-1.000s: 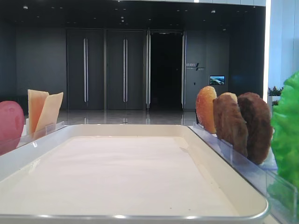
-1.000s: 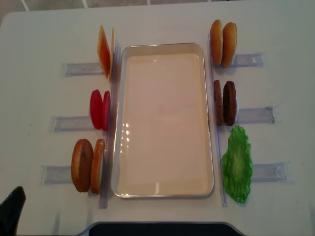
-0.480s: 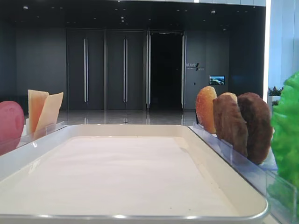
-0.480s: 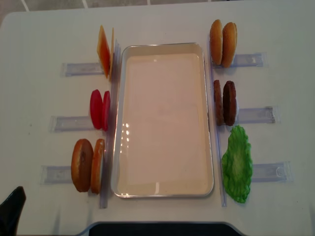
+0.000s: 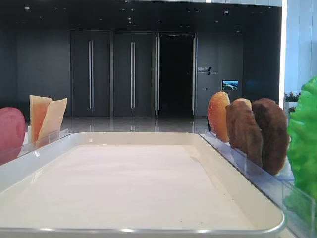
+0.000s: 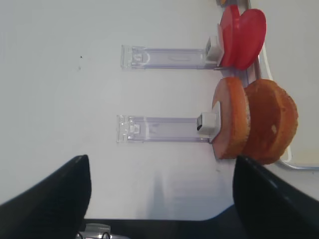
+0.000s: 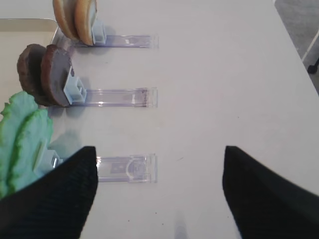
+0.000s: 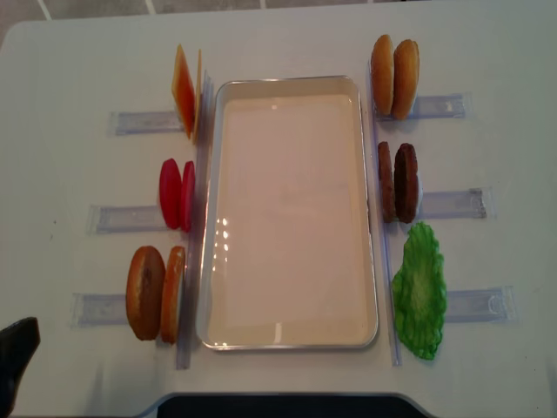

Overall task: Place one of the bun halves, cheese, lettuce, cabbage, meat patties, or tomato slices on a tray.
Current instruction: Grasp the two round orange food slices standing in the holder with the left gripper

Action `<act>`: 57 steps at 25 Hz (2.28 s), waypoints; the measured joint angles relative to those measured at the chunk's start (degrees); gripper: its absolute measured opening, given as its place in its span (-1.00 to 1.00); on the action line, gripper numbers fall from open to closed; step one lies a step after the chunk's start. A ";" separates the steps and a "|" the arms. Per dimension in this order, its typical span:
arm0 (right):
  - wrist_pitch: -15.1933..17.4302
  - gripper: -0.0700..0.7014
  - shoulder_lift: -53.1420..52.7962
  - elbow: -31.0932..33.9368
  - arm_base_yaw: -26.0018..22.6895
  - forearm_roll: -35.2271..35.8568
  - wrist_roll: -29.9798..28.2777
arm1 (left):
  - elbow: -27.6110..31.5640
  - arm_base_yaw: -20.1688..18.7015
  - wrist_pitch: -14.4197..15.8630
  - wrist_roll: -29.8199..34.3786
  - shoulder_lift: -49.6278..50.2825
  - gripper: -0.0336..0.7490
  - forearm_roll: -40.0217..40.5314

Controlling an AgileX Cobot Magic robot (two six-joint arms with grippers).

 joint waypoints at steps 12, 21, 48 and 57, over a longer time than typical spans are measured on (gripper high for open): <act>0.00 0.55 0.00 0.00 0.00 0.00 0.00 | -10.04 0.00 0.20 -0.17 27.55 0.85 0.06; 0.00 0.55 0.00 0.00 0.00 0.00 0.00 | -18.20 0.00 0.43 -0.17 44.00 0.85 0.18; 0.00 0.55 0.00 0.06 0.00 0.00 0.00 | -21.33 -21.81 1.69 -19.31 54.58 0.85 5.27; 0.00 0.55 0.00 0.06 0.00 0.00 0.00 | -21.48 -39.90 1.16 -34.29 59.70 0.85 6.64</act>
